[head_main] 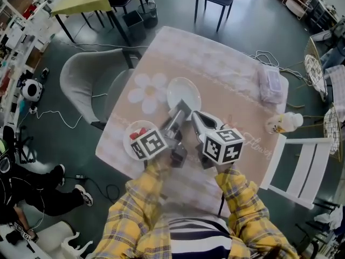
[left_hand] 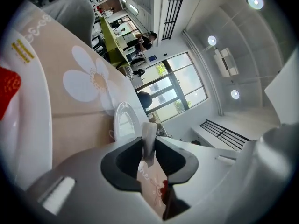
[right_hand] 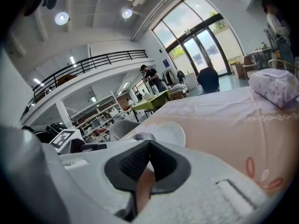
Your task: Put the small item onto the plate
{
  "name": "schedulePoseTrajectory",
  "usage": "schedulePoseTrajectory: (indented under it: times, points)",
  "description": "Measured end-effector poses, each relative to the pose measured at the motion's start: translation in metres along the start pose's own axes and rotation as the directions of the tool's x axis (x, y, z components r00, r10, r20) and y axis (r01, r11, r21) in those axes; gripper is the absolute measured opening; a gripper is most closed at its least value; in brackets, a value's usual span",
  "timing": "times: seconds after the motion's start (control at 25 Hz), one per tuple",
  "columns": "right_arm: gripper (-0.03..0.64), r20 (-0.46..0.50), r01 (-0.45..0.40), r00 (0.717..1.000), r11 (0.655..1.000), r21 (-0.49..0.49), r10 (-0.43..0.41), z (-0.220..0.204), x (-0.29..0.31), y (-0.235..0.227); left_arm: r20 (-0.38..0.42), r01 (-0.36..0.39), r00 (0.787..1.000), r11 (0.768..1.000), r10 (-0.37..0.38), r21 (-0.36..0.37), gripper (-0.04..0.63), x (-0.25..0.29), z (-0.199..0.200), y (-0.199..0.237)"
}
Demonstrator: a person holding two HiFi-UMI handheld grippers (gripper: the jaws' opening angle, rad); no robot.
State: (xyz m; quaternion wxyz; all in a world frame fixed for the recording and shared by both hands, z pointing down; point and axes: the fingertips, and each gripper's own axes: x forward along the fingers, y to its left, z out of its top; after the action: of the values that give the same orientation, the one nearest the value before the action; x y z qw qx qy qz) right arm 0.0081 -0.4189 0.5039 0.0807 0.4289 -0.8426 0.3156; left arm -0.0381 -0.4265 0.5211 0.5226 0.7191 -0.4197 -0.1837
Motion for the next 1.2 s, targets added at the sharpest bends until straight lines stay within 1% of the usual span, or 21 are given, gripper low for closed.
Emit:
schedulePoseTrajectory:
  times: [0.16, 0.36, 0.52, 0.76, 0.88, 0.96, 1.04, 1.12, 1.2]
  points:
    - [-0.003, 0.012, 0.013, 1.0, 1.0, 0.011, -0.013, 0.009, 0.013, -0.007, 0.001, -0.02, 1.0, 1.0, 0.02, -0.009, 0.082, 0.01, 0.007, 0.006]
    - [-0.003, -0.002, 0.037, 0.999, 0.999, 0.012, -0.037, 0.011, 0.029, -0.015, -0.018, -0.038, 0.999, 0.999, 0.038, -0.014, 0.084, 0.019, 0.011, 0.011]
    - [-0.003, -0.009, 0.043, 0.999, 0.999, 0.014, -0.043, 0.009, 0.031, -0.016, -0.043, -0.056, 0.997, 0.998, 0.056, 0.003, 0.083, 0.024, 0.012, 0.013]
    - [-0.003, -0.015, 0.052, 0.999, 0.998, 0.018, -0.052, 0.008, 0.032, -0.018, -0.056, -0.088, 0.995, 0.996, 0.087, -0.003, 0.081, 0.029, 0.015, 0.015]
    - [-0.003, -0.017, 0.048, 0.999, 0.999, 0.019, -0.048, 0.008, 0.034, -0.016, -0.074, -0.103, 0.992, 0.995, 0.103, 0.003, 0.078, 0.03, 0.016, 0.015]
    - [-0.003, -0.016, 0.043, 0.999, 0.999, 0.022, -0.043, 0.008, 0.034, -0.015, -0.102, -0.118, 0.987, 0.993, 0.121, 0.026, 0.078, 0.03, 0.015, 0.015]
    - [-0.003, -0.017, 0.039, 0.999, 0.999, 0.023, -0.039, 0.007, 0.035, -0.015, -0.126, -0.137, 0.981, 0.988, 0.145, 0.07, 0.081, 0.029, 0.012, 0.015]
    - [-0.003, -0.022, 0.037, 0.999, 0.999, 0.023, -0.036, 0.005, 0.036, -0.015, -0.128, -0.155, 0.977, 0.981, 0.17, 0.117, 0.104, 0.028, 0.012, 0.015]
    - [-0.003, -0.026, 0.034, 0.999, 0.999, 0.022, -0.033, 0.004, 0.037, -0.015, -0.114, -0.173, 0.975, 0.971, 0.193, 0.164, 0.101, 0.027, 0.014, 0.014]
